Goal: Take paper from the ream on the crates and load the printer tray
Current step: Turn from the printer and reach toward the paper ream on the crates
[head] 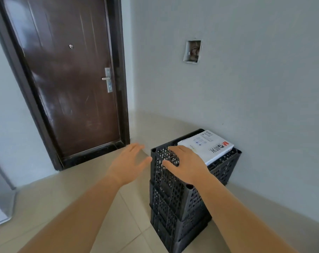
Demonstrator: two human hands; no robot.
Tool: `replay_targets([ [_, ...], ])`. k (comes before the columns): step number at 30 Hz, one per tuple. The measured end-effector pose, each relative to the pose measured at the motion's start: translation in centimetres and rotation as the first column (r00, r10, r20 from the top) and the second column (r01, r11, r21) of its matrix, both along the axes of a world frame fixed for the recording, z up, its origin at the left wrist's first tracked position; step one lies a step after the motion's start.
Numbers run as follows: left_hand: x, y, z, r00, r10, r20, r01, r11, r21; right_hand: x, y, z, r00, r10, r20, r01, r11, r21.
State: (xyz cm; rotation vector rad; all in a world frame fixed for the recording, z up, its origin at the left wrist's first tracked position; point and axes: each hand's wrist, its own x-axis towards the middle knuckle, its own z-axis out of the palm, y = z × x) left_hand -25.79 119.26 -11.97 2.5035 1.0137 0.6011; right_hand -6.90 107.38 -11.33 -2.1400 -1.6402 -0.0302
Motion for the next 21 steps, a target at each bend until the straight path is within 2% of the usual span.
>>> replay_targets([
  [5, 1.4, 9.1, 1.1, 0.995, -0.090, 0.052, 0.088, 0.996, 0.030, 0.1, 7.6, 1.2, 0.998, -0.055, 0.035, 0.054, 0.998, 0.024],
  [12, 3.4, 19.6, -0.1, 0.990, -0.142, -0.001, 0.142, 0.990, 0.024, 2.4, 17.0, 0.3, 0.993, -0.113, 0.017, 0.113, 0.993, 0.017],
  [16, 7.1, 24.9, -0.6, 0.981, -0.187, -0.045, 0.188, 0.982, 0.025, 5.6, 20.9, -1.8, 0.987, -0.159, -0.015, 0.160, 0.986, 0.042],
  [21, 14.4, 29.4, -0.3, 0.947, -0.308, -0.094, 0.309, 0.951, -0.004, 10.5, 23.1, -3.6, 0.954, -0.291, -0.069, 0.293, 0.956, 0.022],
])
